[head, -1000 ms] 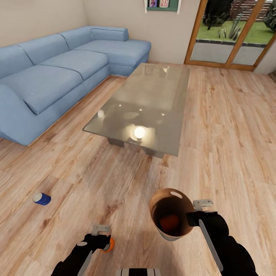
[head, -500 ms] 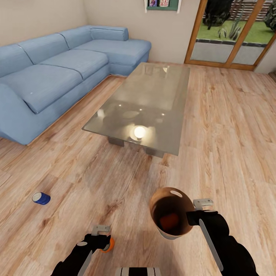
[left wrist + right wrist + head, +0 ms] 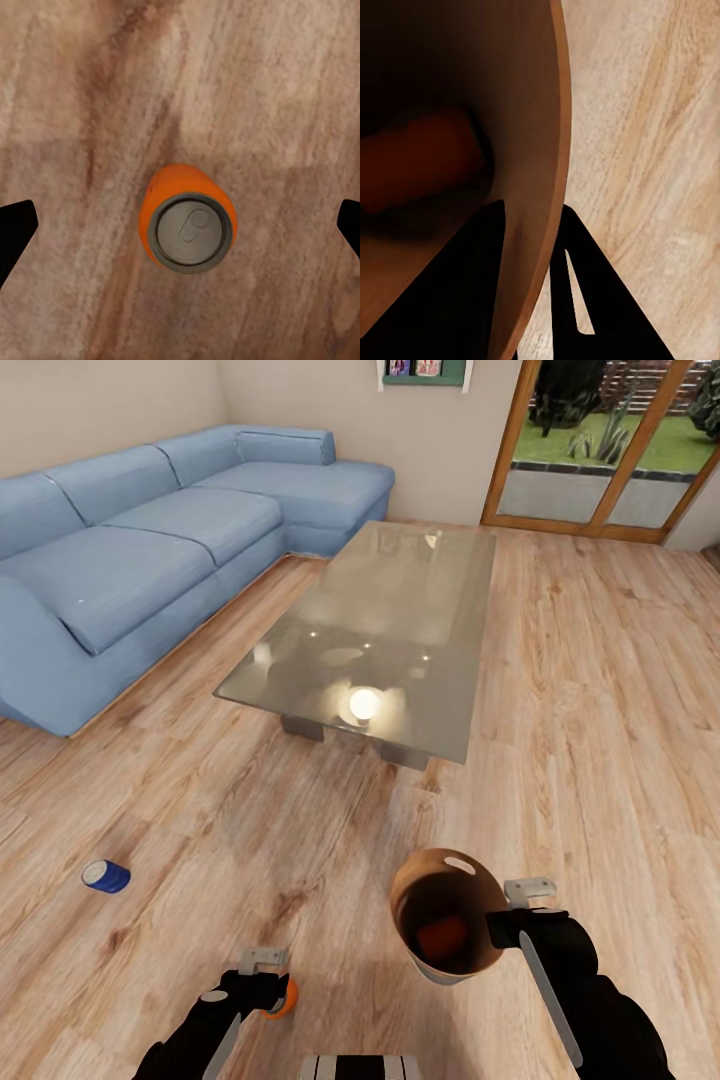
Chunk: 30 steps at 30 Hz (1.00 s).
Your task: Put the three can of soda from the living room inside the tash can in the kitchen.
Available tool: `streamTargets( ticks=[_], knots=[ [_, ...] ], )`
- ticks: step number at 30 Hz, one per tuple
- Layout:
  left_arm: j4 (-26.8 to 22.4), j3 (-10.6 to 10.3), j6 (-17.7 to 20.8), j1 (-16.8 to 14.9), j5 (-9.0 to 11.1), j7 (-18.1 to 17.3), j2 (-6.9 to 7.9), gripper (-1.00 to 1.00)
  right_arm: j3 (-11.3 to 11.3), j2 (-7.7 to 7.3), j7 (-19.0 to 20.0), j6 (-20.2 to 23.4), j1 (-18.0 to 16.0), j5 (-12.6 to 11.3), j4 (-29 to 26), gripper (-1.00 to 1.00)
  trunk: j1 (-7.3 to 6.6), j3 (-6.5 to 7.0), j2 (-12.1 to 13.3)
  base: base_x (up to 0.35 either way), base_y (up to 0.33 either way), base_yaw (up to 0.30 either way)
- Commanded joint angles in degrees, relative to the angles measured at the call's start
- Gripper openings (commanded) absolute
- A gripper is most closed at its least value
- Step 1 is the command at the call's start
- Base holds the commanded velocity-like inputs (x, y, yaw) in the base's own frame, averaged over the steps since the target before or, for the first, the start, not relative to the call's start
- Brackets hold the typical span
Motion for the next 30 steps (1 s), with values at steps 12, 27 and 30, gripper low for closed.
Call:
streamTargets(
  ticks=[12, 27, 30],
  knots=[
    [0.0, 0.0, 0.0, 0.0, 0.0, 0.0, 0.0, 1.0, 0.0, 0.02, 0.1, 0.0, 0.0, -0.6, -0.7, -1.0, 0.0, 0.0, 0.0, 0.0, 0.0, 0.0],
    [0.0, 0.0, 0.0, 0.0, -0.1, 0.0, 0.0, 1.0, -0.1, 0.09, 0.1, 0.0, 0.0, -0.6, -2.1, -1.0, 0.22, -0.18, -0.4, 0.0, 0.0, 0.0],
    [0.0, 0.0, 0.1, 0.0, 0.0, 0.0, 0.0, 1.0, 0.0, 0.09, 0.1, 0.0, 0.0, -0.6, -2.1, -1.0, 0.87, -0.71, -1.6, 0.0, 0.0, 0.0]
  ],
)
